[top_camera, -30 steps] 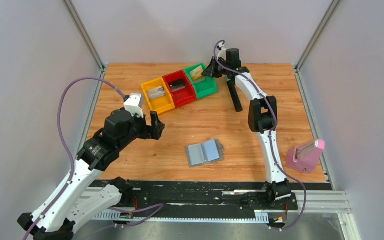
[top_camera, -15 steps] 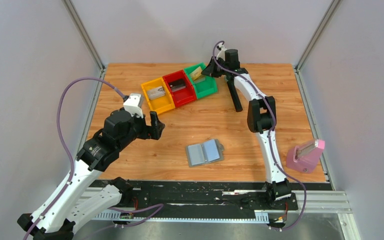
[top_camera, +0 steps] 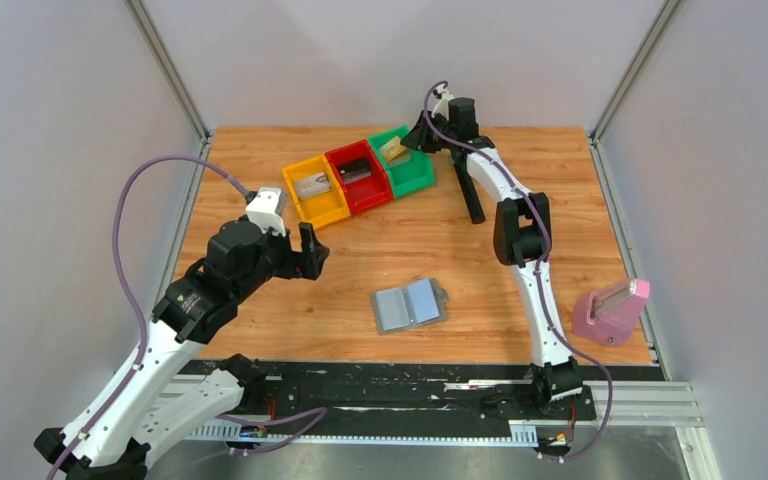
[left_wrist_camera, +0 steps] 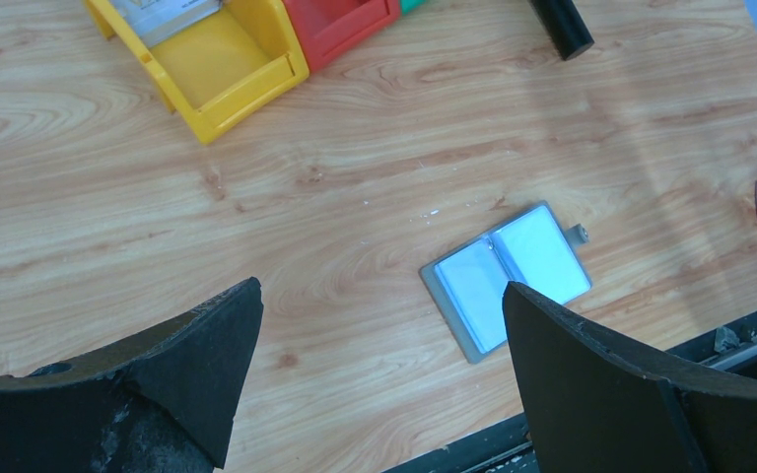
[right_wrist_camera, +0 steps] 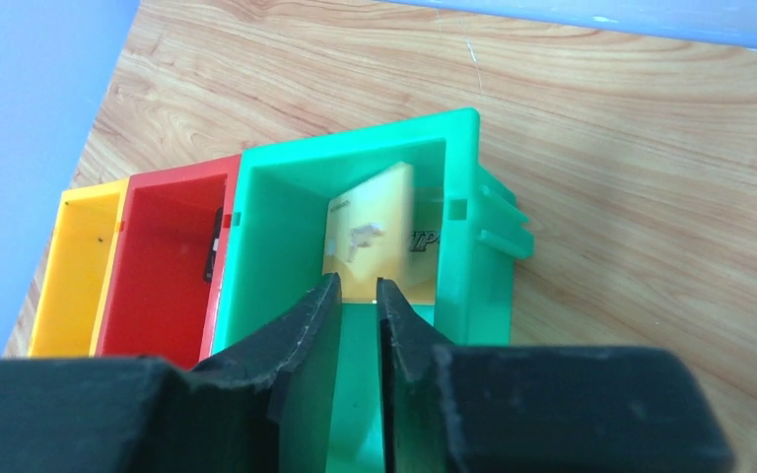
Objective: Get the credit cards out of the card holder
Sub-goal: Place the credit card in the storage box.
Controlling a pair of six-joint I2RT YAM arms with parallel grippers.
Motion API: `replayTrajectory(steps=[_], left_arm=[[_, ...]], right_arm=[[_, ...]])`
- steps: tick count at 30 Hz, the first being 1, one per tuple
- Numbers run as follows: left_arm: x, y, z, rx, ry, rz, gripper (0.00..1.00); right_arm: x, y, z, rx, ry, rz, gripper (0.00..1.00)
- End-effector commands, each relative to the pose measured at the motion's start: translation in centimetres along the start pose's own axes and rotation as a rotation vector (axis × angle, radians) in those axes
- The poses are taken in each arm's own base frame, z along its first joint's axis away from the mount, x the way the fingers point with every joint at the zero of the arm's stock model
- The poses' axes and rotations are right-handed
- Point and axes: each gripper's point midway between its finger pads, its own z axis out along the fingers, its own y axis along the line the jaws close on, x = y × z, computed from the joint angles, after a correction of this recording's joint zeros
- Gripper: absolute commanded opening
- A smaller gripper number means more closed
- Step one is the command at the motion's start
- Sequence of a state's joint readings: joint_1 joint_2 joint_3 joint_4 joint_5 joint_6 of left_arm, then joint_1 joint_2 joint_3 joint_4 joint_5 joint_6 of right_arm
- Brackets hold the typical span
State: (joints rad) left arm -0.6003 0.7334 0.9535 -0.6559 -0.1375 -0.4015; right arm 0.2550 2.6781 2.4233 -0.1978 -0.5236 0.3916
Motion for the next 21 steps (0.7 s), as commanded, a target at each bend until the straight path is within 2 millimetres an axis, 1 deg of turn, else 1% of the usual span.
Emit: replayTrajectory(steps=[1,6,10,12,15,19,20,21], left_arm=[[-1.4,0.0,-0.5,-0.001,-0.046,0.007,1.00],[-1.4,0.0,-0.6,-0.002,-0.047,0.007,1.00],[-1.3,0.0,-0.5,0.000,-0.043,0.005,1.00],[-1.2,-0.1,-0.4,0.000,-0.038,0.003,1.00],[-0.9,0.0,-0.2,-0.009,-0.013,-0.006,1.00],[-0.4,-0.1,0.1,-0.008,0.016,-0.010,1.00],[-0.4,-0.1,0.1,-0.008,0.017,-0.008,1.00],[-0.5,-0.1,0.0,-0.010,0.014,-0.004,1.00]], right_arm=[[-2.6,1.1,-0.1,-0.005,-0.072,-0.040,0.24],[-3.6,1.7,-0.6,-0.002,-0.091,-0.054,0.25],[-5.4,3.2,-1.6,-0.012,-0.114,-0.069,0.25],[-6.5,4.2,-2.6,-0.016,-0.126,-0.073,0.25],[-7.3,5.7,-4.3,-0.010,-0.127,-0.066,0.25],[-7.6,7.6,-7.0,0.015,-0.112,-0.072,0.26],[-7.9,8.5,-8.2,0.022,-0.116,-0.070,0.27],[-7.3,8.9,-8.8,0.031,-0.100,-0.062,0.29]])
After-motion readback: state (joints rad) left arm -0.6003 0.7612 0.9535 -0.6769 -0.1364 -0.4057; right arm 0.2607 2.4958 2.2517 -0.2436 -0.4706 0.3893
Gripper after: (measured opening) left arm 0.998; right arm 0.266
